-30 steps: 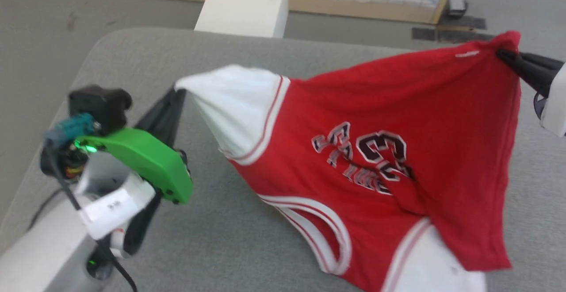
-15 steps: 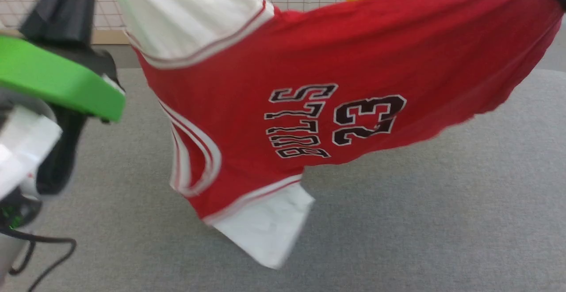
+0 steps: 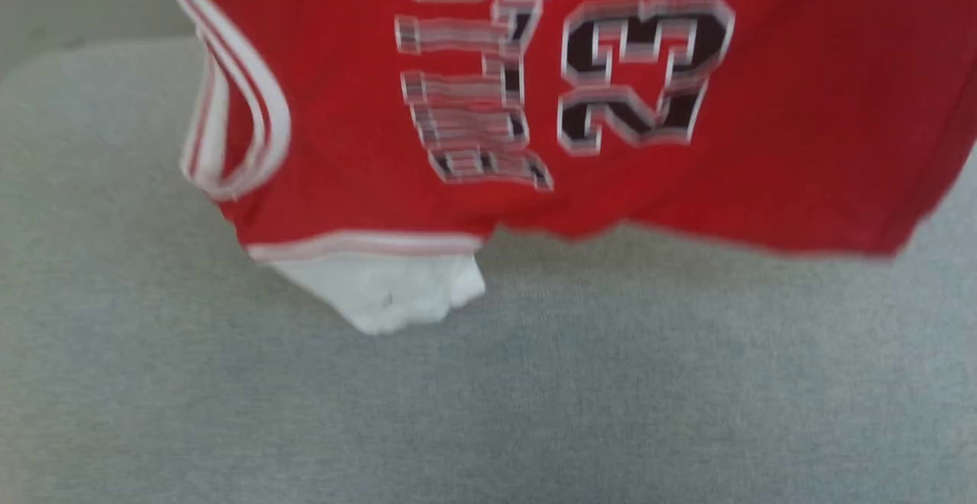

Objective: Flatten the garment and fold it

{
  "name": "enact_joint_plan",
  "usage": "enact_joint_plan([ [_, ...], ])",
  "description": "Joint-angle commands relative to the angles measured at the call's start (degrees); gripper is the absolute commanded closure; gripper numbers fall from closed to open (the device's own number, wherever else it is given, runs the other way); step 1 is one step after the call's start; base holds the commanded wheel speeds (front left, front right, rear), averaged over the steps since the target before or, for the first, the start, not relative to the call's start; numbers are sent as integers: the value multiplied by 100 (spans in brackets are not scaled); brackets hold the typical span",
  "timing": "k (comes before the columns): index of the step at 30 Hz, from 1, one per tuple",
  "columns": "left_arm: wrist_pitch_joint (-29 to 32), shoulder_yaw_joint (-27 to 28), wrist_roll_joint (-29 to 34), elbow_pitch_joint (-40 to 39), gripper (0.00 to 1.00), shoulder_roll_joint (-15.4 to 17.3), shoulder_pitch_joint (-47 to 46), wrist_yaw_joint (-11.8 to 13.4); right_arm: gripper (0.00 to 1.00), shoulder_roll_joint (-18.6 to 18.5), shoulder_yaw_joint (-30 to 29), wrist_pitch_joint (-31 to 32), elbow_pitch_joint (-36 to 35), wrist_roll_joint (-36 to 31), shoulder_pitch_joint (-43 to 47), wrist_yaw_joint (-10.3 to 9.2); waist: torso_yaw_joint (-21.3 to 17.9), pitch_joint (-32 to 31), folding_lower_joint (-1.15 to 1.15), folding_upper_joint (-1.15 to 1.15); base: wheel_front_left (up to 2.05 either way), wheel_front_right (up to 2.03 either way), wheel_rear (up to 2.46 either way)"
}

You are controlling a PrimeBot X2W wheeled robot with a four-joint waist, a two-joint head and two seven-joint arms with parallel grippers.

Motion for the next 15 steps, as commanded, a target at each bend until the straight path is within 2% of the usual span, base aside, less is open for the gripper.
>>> enact_joint_plan([
  [1, 6, -30, 4, 320, 100, -105, -405, -155, 100, 30, 140, -133, 210, -127, -370, -8, -185, 846, 0, 0, 0, 0, 0],
  [7, -41, -211, 301, 1971, 100, -482, -2009, -695, 100, 277, 798, -774, 1487, -523, -1968, -8, -286, 1657, 0, 0, 0, 0, 0],
  [15, -705, -296, 790, 3897, 100, -987, -3855, -1088, 100, 807, 1428, -1845, 3281, -859, -3673, -8, -285, 2264, 0, 0, 0, 0, 0],
])
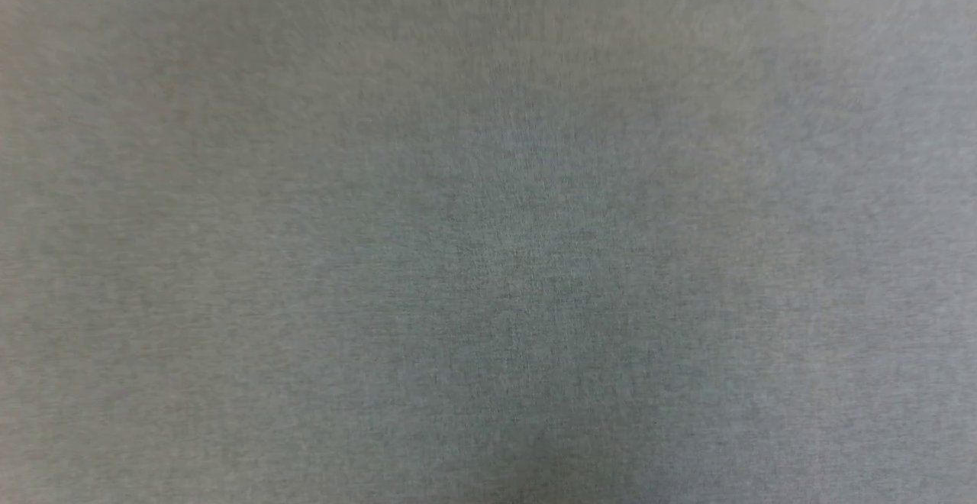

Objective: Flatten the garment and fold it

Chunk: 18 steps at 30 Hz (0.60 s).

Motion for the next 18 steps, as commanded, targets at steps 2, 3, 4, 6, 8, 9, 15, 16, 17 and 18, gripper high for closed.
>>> enact_joint_plan([
  [2, -177, -46, 135, 374, 100, -130, -338, -113, 100, 125, 175, -247, 352, -49, -282, -8, -57, 586, -1, 0, 0, 0, 0],
  [3, -252, -67, 161, 549, 100, -181, -463, -169, 100, 172, 253, -356, 513, -50, -402, -8, -40, 635, -1, 0, 0, 0, 0],
  [4, -305, -80, 178, 678, 100, -217, -555, -207, 100, 204, 315, -432, 627, -40, -492, -8, -21, 681, -1, 0, 0, 0, 0],
  [6, -433, -101, 200, 937, 100, -292, -693, -279, 100, 272, 440, -601, 866, 5, -641, -8, 20, 765, -1, 0, 0, 0, 0],
  [8, -537, -143, 209, 1155, 100, -361, -718, -351, 100, 329, 574, -729, 1071, 67, -712, -8, 72, 831, -1, 0, 0, 0, 0],
  [9, -582, -168, 200, 1258, 100, -399, -681, -394, 100, 347, 668, -790, 1163, 90, -720, -8, 101, 857, -1, 0, 0, 0, 0],
  [15, -849, -265, 67, 1622, 100, -558, -43, -524, 100, 396, 1167, -1033, 1506, 294, -394, -8, 262, 829, -1, 0, 0, 0, 0],
  [16, -890, -269, 33, 1655, 100, -582, 105, -528, 100, 392, 1269, -1053, 1514, 318, -299, -8, 283, 799, -1, 0, 0, 0, 0],
  [17, -961, -275, -5, 1678, 100, -618, 311, -526, 100, 378, 1355, -1099, 1536, 376, -164, -8, 320, 748, -1, 0, 0, 0, 0],
  [18, -1003, -283, -46, 1692, 100, -653, 501, -526, 100, 370, 1409, -1134, 1562, 433, -42, -8, 346, 697, -1, 0, 0, 0, 0],
])
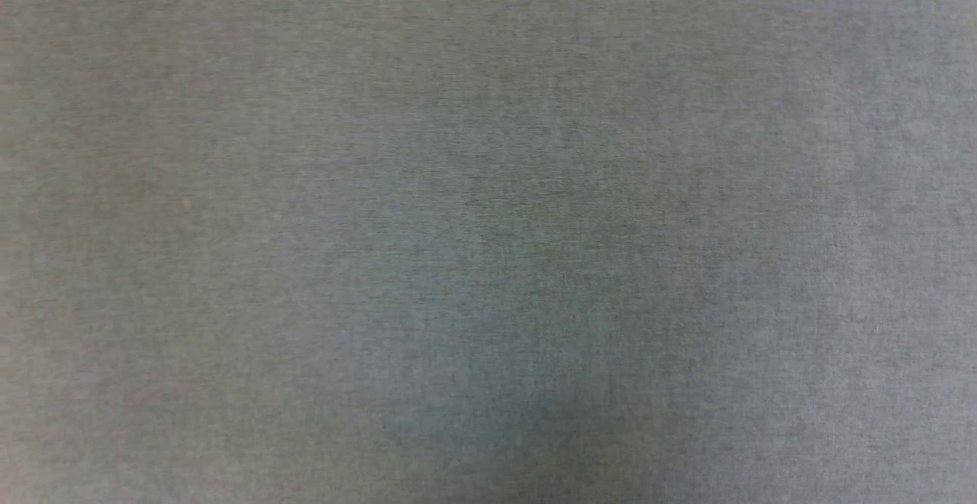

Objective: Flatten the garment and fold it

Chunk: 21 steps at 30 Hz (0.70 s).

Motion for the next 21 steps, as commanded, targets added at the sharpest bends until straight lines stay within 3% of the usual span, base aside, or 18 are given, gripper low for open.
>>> enact_joint_plan([
  [1, -105, -4, -124, 13, 100, -103, 389, 9, 100, -22, 77, -82, 62, 115, 289, -8, 114, -179, -1, 0, 0, 0, 0],
  [11, -167, -426, -417, -705, 100, -262, 3298, 133, 100, -307, 803, -188, -153, 792, 2239, -8, 412, -1268, -1, 0, 0, 0, 0],
  [16, 157, -644, -562, -1568, 100, 70, 4750, 348, 100, -659, 1193, -125, -572, 1086, 3251, -8, 541, -1858, -1, 0, 0, 0, 0],
  [21, 771, -836, -803, -2745, 100, 709, 6197, 660, 100, -1031, 1522, 51, -1020, 1350, 4185, -8, 599, -2381, -1, 0, 0, 0, 0],
])
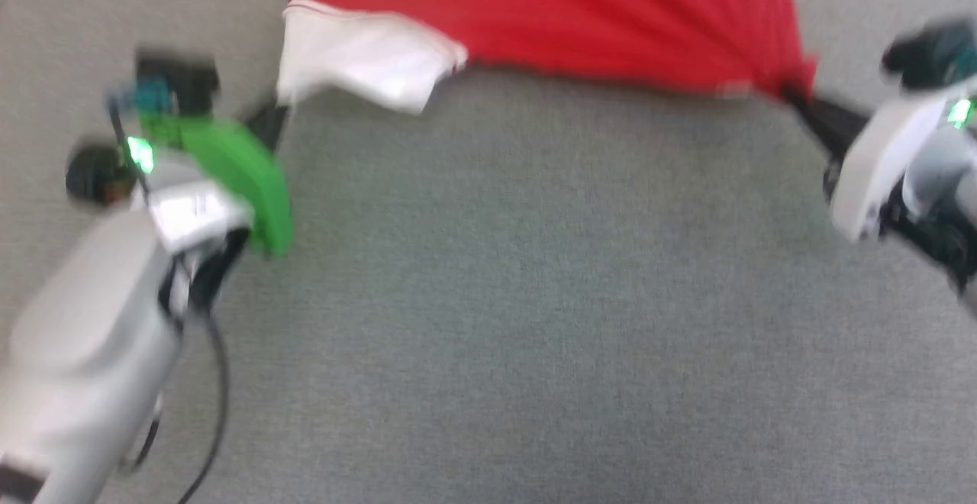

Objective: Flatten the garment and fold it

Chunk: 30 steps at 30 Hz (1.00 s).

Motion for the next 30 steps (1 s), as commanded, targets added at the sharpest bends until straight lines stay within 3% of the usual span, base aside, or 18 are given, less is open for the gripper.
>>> enact_joint_plan([
  [1, 171, -34, -130, -333, 100, 235, 393, 124, 100, -118, 71, 36, -142, 82, 247, -8, 193, -679, 1, 0, 0, 0, 0],
  [9, 1023, -167, -576, -2288, 100, 1325, 2122, 847, 100, -718, 422, 258, -731, 228, 1230, -8, 266, -1199, 1, 0, 0, 0, 0],
  [17, 1731, -311, -1228, -3723, 100, 2037, 3313, 1358, 100, -1207, 505, 637, -1159, 539, 1989, -8, 307, -1541, 1, 0, 0, 0, 0],
  [30, 2035, -675, -1909, -4430, 100, 2440, 4555, 1595, 100, -1659, 322, 1467, -1892, 1408, 3328, -8, 241, -1890, 1, 0, 0, 0, 0],
])
